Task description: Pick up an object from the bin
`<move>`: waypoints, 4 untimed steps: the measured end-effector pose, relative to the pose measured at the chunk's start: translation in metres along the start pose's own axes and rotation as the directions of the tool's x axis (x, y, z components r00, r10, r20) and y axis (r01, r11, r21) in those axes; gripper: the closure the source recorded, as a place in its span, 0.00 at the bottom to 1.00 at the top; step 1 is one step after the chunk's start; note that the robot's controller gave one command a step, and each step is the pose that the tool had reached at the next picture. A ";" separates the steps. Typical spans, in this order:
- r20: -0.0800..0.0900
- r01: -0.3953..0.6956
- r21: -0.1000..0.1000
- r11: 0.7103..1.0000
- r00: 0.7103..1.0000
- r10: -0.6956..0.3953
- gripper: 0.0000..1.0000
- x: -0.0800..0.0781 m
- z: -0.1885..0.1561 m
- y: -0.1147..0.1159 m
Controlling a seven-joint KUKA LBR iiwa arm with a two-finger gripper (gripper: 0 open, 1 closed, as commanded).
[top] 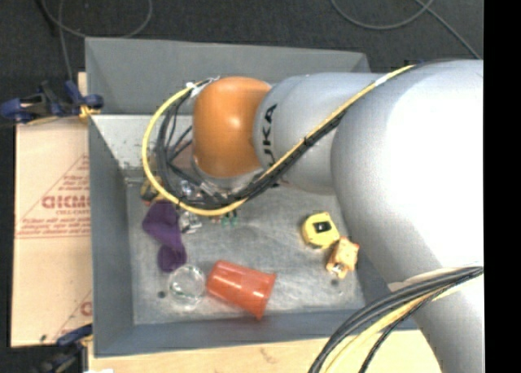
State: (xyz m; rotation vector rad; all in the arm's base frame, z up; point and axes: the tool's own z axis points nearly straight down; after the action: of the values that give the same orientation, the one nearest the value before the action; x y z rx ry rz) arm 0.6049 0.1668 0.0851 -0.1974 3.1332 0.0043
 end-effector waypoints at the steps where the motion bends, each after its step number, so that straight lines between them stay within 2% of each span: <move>1: 0.000 -0.001 0.000 1.000 1.000 0.001 1.00 0.000 0.000 0.000; 2: 0.026 0.025 -0.001 1.000 0.999 -0.025 0.00 -0.016 0.005 -0.001; 3: 0.006 0.024 -0.002 1.000 1.000 -0.024 1.00 -0.013 0.004 0.000; 4: 0.006 0.024 -0.002 1.000 1.000 -0.024 1.00 -0.013 0.004 0.000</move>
Offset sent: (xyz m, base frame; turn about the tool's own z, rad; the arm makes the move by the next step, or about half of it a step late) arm 0.0079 -0.0001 -0.0151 -0.0281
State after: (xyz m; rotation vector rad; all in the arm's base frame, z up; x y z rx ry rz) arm 0.6181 0.1687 0.0808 -0.2342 3.1244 0.0085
